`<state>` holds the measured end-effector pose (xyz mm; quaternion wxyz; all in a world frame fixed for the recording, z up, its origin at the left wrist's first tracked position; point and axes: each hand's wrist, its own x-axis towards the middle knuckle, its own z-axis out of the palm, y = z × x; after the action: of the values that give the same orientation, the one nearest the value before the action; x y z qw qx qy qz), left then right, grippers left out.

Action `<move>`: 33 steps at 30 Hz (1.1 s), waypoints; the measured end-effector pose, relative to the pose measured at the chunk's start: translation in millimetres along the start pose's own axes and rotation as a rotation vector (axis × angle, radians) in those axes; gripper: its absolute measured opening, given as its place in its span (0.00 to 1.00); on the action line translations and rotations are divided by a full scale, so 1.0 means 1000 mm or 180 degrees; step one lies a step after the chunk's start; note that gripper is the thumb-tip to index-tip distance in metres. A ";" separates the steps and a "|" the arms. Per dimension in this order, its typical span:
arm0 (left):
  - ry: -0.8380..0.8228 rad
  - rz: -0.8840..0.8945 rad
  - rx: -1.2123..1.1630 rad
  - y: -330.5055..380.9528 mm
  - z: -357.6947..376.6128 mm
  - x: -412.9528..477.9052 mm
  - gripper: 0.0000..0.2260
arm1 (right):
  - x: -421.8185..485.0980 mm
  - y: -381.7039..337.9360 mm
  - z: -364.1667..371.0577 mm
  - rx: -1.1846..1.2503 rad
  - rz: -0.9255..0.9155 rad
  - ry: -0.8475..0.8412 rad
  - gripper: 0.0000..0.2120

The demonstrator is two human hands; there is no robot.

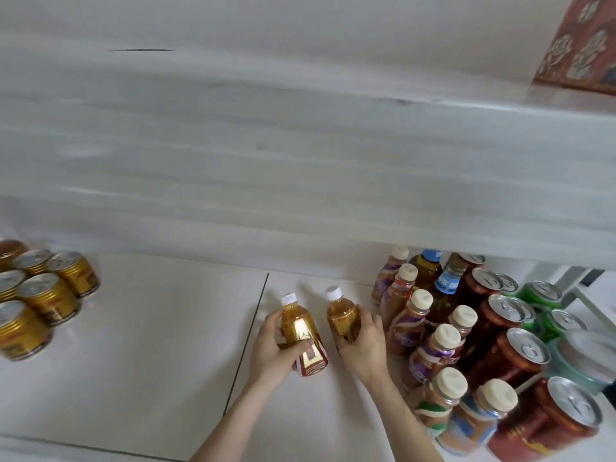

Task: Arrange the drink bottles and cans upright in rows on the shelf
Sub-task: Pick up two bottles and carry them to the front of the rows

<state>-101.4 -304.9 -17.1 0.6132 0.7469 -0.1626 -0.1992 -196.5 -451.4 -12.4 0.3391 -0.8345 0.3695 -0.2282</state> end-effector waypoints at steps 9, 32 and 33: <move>-0.0265 0.0386 0.0530 -0.005 -0.007 -0.038 0.27 | -0.066 0.003 -0.006 0.0889 0.0316 0.0141 0.28; -0.0883 0.0585 0.0743 -0.016 -0.126 -0.080 0.29 | -0.167 -0.047 0.017 0.1466 0.0183 0.0034 0.26; -0.0897 0.0609 0.0743 -0.016 -0.140 -0.082 0.29 | -0.174 -0.056 0.024 0.1460 0.0199 0.0057 0.26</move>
<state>-102.8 -142.4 -1.0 0.5098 0.7587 -0.3391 -0.2224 -263.6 -280.0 -9.9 0.5235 -0.7216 0.3367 -0.3030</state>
